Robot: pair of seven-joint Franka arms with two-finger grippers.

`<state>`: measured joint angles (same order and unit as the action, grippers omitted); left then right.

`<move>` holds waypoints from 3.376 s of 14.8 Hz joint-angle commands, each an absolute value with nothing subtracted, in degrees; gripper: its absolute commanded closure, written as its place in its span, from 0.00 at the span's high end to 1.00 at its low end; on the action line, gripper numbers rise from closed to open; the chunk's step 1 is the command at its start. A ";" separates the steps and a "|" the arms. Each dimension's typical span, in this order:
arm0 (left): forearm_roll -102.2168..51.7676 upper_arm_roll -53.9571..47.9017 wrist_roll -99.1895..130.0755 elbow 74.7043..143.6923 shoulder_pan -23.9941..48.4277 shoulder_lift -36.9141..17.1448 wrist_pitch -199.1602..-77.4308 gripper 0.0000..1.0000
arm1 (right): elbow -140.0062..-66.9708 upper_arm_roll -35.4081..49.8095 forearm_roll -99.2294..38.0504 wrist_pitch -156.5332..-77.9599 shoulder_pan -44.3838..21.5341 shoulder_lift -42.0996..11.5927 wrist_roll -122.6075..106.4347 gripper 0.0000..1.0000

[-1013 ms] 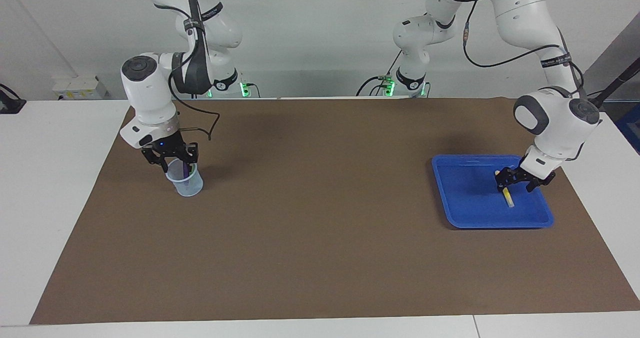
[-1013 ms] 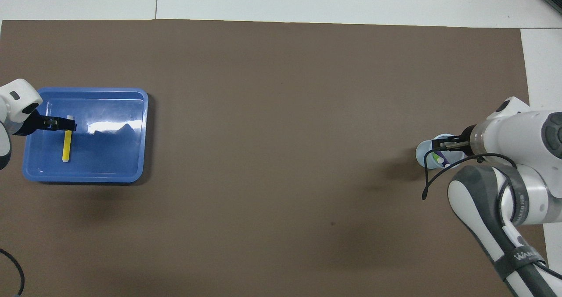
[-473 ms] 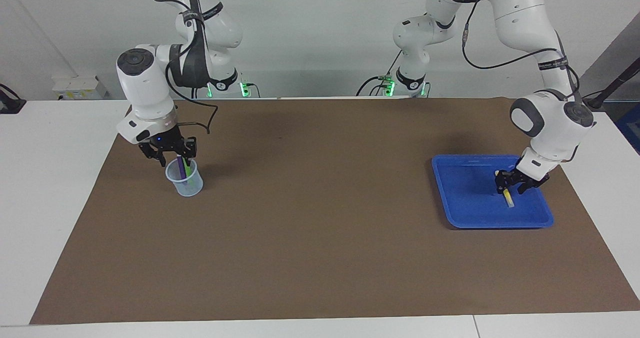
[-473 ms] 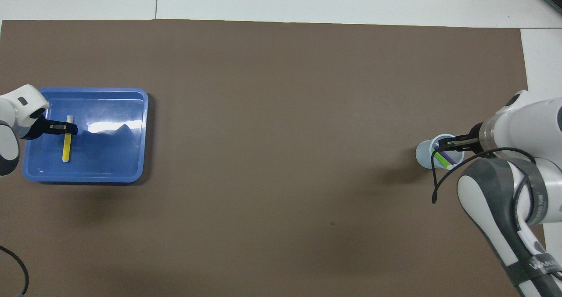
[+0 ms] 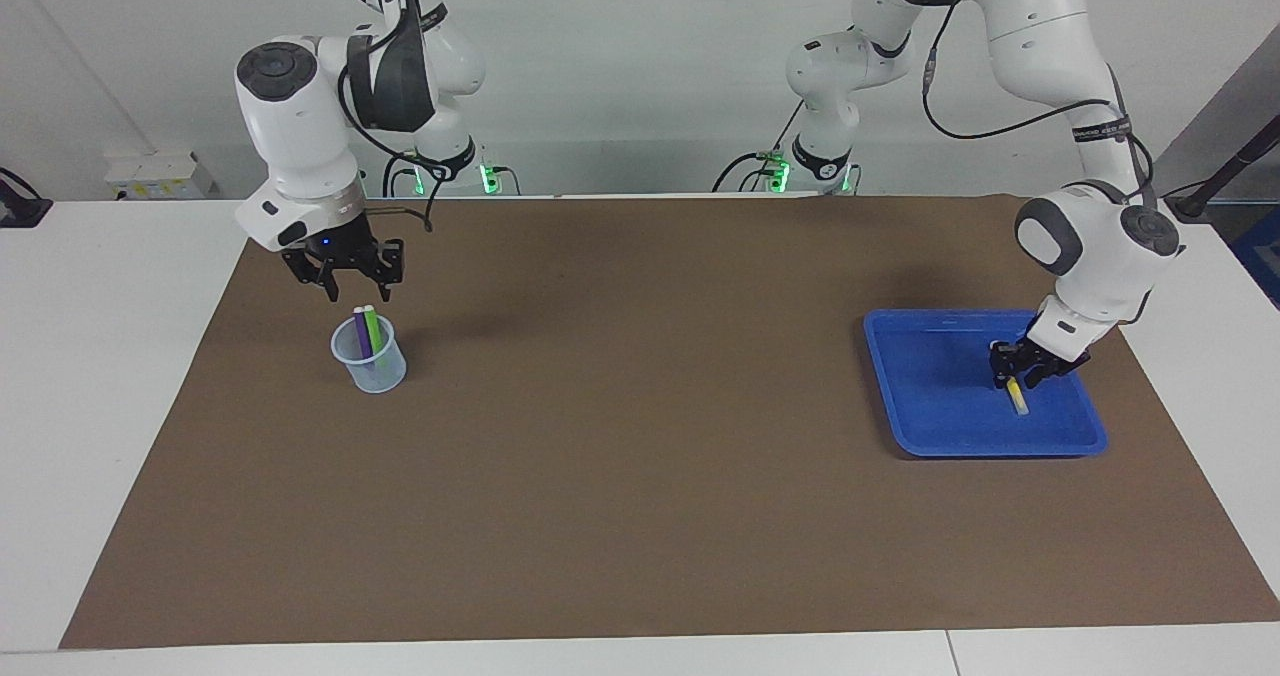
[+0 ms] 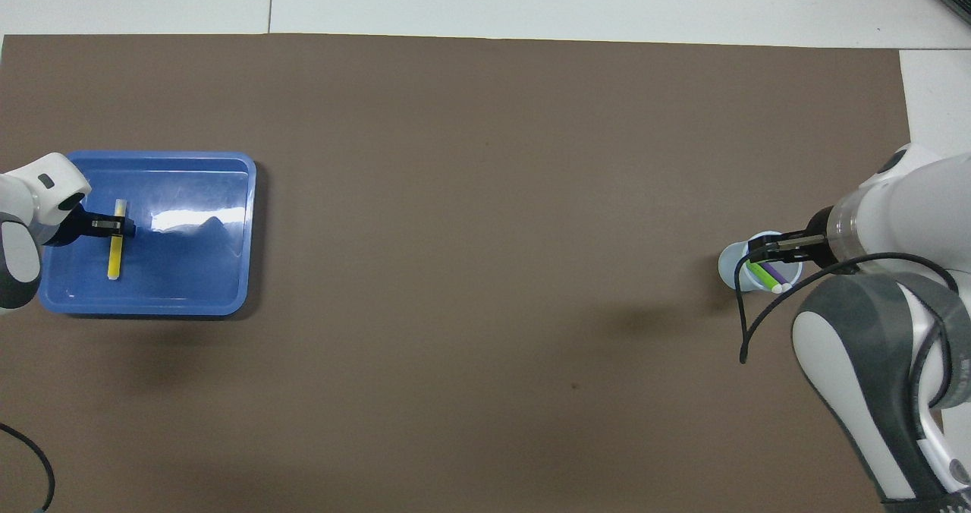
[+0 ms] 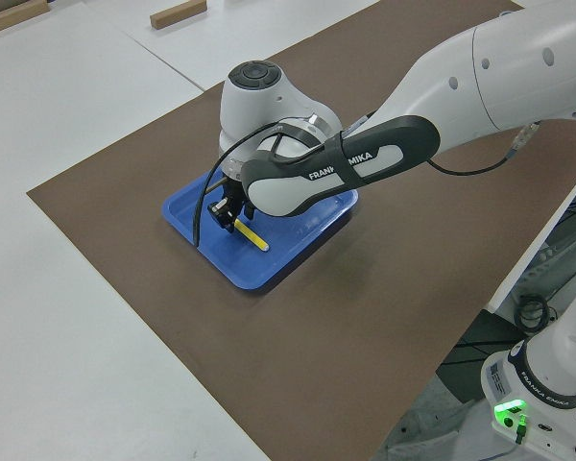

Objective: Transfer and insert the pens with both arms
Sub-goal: 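Grasp the yellow pen with the left gripper while the right gripper withdraws, then lift the yellow pen with the left gripper while the right gripper approaches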

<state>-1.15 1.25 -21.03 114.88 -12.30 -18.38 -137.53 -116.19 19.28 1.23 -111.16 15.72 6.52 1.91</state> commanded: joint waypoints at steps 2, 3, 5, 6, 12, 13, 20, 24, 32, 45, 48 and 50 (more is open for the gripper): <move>-0.09 1.05 -21.27 116.54 -12.83 -18.11 -139.75 0.38 | -115.58 19.60 -6.83 -109.51 14.07 8.08 2.29 0.74; -0.09 1.05 -21.27 116.46 -12.83 -18.11 -139.75 0.24 | -115.49 19.60 -8.68 -109.34 13.63 8.35 2.20 0.74; -0.09 1.05 -21.27 116.28 -12.83 -18.11 -139.22 0.00 | -115.14 19.60 -12.37 -108.72 12.22 8.70 2.11 0.75; -0.09 1.05 -21.27 116.28 -12.83 -18.02 -139.13 0.00 | -115.14 19.60 -14.22 -108.72 12.04 9.05 1.94 0.75; -0.44 1.05 -17.42 109.88 -12.48 -17.84 -128.53 0.00 | -113.65 19.86 -22.22 -108.81 9.06 9.49 1.67 0.77; -0.53 0.97 -14.88 108.47 -11.87 -17.06 -124.93 0.00 | -113.64 19.86 -23.63 -108.90 8.79 9.49 1.41 0.78; -3.50 0.18 3.23 108.02 -6.51 -8.54 -110.67 0.00 | -113.47 20.04 -34.78 -110.04 6.16 9.49 -3.16 0.79; -11.49 0.18 13.25 108.02 -5.19 -4.32 -103.81 0.00 | -113.82 20.04 -39.98 -115.91 1.60 9.49 -3.25 0.79; -21.87 -0.09 40.38 108.63 2.19 1.93 -99.13 0.00 | -116.18 20.04 -53.06 -118.73 0.97 10.55 -8.86 0.83; -29.79 -1.05 82.51 110.82 16.07 7.38 -108.27 0.00 | -121.64 20.04 -67.76 -132.19 -8.08 12.22 -12.04 0.86; -29.71 -1.05 90.06 110.83 18.89 7.56 -109.95 0.00 | -121.64 20.04 -67.85 -133.32 -9.13 12.22 -12.13 0.86; -29.71 -1.14 93.85 110.83 20.64 7.82 -110.04 0.00 | -121.81 20.04 -67.85 -135.34 -10.28 11.96 -12.22 0.86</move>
<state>-28.87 -1.90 89.83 109.13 18.44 6.11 -108.62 -120.15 19.96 -66.16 -132.89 -9.18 10.75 -11.04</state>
